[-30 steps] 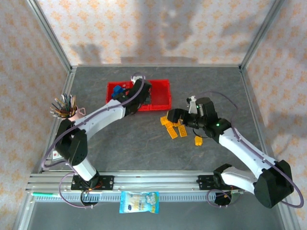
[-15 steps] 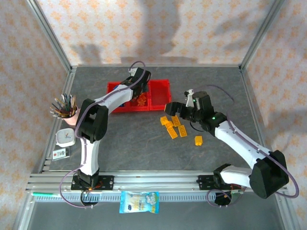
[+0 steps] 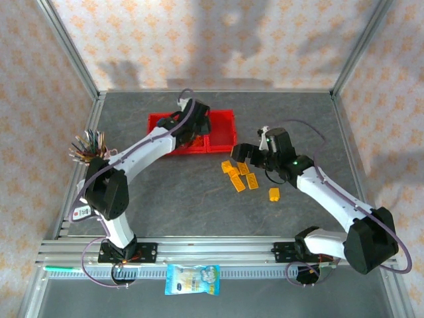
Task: Sort the legos into containers by color
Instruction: Place the lego in the container, then pick up the lego from the center of the table.
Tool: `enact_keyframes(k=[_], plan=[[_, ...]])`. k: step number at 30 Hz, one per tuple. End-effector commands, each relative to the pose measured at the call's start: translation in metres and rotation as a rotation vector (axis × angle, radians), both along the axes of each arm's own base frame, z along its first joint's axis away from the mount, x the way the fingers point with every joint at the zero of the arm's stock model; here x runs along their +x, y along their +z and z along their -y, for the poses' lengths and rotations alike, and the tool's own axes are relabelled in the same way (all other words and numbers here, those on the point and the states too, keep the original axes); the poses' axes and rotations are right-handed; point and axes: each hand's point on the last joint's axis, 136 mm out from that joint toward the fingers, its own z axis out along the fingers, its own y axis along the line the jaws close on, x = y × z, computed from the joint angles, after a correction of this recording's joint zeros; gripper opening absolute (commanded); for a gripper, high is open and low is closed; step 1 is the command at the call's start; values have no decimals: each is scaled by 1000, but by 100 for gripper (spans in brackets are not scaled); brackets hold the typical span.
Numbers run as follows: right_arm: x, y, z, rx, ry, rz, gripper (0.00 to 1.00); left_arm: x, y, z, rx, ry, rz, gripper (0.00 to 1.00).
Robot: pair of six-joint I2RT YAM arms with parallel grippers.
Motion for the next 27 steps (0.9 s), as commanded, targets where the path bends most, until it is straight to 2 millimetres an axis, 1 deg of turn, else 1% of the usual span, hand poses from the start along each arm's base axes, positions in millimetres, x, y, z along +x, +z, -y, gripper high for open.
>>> enact_keyframes(k=[1,5,7,9,14,17,19,22,24,27], plan=[[-10,-15,19,-11,-46,-44,100,-48,-31,15,-33,8,-139,64],[-14,-35,37,-22,-88,-87,100,-79,-47,51,-128,-8,-185,65],[-15,-42,43,-29,-100,-103,100,-87,-56,60,-158,12,-203,66],[-15,-46,46,-31,-108,-108,100,-89,-66,70,-183,21,-213,69],[-11,-49,47,-21,-117,-101,100,-79,-86,89,-191,47,-236,72],[-8,-48,49,-25,-124,-97,100,-69,-96,94,-150,58,-237,74],[-6,-48,50,-25,-126,-97,100,-64,-110,96,-113,67,-257,75],[-4,-48,50,-24,-126,-98,100,-56,-120,106,-107,57,-262,76],[-3,-48,50,-19,-126,-96,100,-54,-128,105,-86,67,-269,76],[-4,-49,51,-21,-127,-100,100,-54,-141,99,-41,93,-280,74]])
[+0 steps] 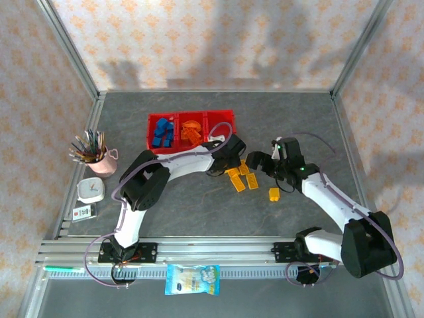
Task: Sort the legos into containers by color
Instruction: Pick up the lego from the center of the table.
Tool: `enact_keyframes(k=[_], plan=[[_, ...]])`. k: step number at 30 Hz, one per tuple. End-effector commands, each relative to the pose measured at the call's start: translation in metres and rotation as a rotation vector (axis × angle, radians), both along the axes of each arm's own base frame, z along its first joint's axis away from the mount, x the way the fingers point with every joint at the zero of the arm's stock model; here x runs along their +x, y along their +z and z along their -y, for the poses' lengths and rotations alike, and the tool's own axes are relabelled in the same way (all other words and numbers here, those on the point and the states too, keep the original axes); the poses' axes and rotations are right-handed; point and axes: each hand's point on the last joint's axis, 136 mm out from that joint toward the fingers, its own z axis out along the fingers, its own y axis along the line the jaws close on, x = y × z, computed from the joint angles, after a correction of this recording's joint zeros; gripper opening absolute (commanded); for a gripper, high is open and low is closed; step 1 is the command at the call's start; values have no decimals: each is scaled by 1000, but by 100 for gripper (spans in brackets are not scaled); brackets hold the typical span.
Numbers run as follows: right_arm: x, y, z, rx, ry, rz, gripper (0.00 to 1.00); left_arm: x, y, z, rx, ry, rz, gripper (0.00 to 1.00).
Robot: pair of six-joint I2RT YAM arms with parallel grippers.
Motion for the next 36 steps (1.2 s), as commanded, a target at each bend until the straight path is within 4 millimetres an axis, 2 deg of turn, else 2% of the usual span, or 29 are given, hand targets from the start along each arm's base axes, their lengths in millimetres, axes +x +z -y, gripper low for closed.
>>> enact_keyframes(k=[1,6,7,13,21,26,30,33,36], plan=[[4,1,1,2,-5,14,100,4,-3,-8,54,40,15,72],[5,2,1,6,-5,17,100,5,-9,-8,63,31,22,59],[5,-3,1,2,-3,0,100,5,-9,-9,68,30,22,57],[6,-3,-1,8,2,-3,100,5,-5,-14,91,26,35,42],[7,1,-2,13,4,2,100,5,7,-19,105,26,54,31],[8,13,-5,27,20,23,100,4,30,-23,100,19,87,26],[12,26,-12,50,54,53,100,6,63,-29,103,7,145,25],[17,33,-13,51,53,72,100,17,86,-33,131,1,193,26],[25,37,-11,47,26,85,100,36,109,-38,154,-1,243,26]])
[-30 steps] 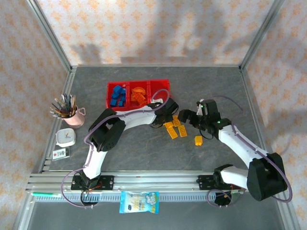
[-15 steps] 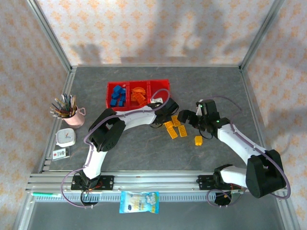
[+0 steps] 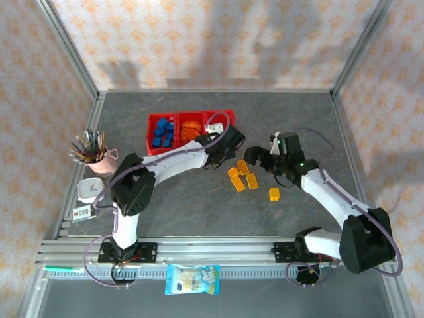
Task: Sort the legos into containers by color
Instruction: Place the lego in the container, then pick up the lego from the center of the table.
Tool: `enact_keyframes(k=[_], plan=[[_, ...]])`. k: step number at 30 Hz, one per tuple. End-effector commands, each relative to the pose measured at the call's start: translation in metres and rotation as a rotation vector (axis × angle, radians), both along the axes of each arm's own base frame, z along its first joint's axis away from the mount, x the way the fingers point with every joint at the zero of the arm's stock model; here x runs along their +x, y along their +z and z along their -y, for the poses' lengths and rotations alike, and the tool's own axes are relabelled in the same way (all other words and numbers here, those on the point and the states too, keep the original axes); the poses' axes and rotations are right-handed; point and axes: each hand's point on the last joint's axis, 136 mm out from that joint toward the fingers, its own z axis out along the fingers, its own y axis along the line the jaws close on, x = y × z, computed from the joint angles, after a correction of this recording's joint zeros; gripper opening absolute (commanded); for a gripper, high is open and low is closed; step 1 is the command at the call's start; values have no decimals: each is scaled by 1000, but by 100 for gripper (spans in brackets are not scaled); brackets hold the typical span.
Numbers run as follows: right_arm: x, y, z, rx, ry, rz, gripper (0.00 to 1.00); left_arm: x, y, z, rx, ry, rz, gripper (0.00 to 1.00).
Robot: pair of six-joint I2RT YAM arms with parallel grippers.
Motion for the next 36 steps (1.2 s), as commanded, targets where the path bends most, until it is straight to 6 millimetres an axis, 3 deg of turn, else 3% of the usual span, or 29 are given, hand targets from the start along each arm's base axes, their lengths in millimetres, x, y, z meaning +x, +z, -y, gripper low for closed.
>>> enact_keyframes(k=[1,8,12,18,26,30,36], plan=[[15,19,0,8,-18,58,100,24,29,-20,90,9,64,26],[29,24,-2,31,-52,80,100,84,24,-31,152,31,80,26],[33,28,-3,34,-58,91,100,112,8,-29,158,20,78,30],[34,28,-2,19,-56,88,100,126,9,-28,179,6,83,48],[25,26,3,-4,-51,71,100,101,28,-32,120,0,50,55],[12,18,8,-10,-59,48,100,70,41,-28,70,-6,49,58],[-7,-3,16,-33,-70,1,100,17,44,-17,-64,9,30,62]])
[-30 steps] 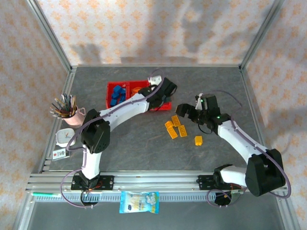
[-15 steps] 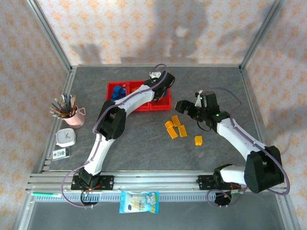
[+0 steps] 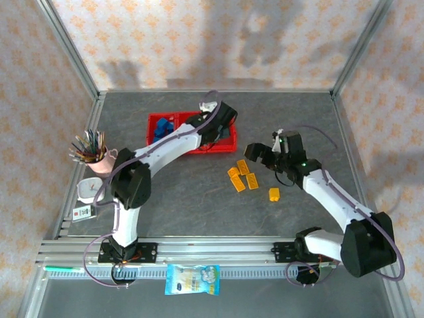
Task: Sort the legos into containers by color
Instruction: Pick up the lego from the center of the table.
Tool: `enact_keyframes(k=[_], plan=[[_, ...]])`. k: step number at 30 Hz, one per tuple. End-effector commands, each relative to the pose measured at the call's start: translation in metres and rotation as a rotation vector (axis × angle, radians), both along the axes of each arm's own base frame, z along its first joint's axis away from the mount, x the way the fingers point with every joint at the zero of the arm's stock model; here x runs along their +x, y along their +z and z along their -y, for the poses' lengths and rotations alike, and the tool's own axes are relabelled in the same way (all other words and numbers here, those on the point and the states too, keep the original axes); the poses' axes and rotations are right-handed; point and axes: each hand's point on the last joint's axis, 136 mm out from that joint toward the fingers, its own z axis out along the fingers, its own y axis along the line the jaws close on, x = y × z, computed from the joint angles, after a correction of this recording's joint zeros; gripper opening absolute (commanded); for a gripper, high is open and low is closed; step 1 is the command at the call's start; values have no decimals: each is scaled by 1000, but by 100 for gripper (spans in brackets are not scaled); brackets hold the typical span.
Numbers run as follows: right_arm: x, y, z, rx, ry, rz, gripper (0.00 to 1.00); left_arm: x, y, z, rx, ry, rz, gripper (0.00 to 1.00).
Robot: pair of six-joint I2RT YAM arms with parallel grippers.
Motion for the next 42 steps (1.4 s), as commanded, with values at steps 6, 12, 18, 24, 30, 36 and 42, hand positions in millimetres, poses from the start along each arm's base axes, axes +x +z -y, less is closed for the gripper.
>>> enact_keyframes(k=[6,12,18,24,30,36,42], plan=[[-24,-32,14,-21,-41,-82,100,-66,-18,40,-230,10,-72,66],[-27,-45,25,-33,-84,-100,100,-90,-50,62,-240,0,-140,72],[-24,-50,35,-12,-115,-110,100,-99,-87,81,-194,-12,-194,73],[-22,-46,38,-8,-123,-102,100,-91,-108,78,-113,8,-193,72],[-24,-48,39,-11,-126,-109,100,-91,-128,73,-72,29,-215,66],[-24,-48,39,-8,-127,-107,100,-83,-131,69,-77,47,-200,61],[-24,-48,38,-7,-123,-109,100,-78,-140,69,-70,47,-213,58]])
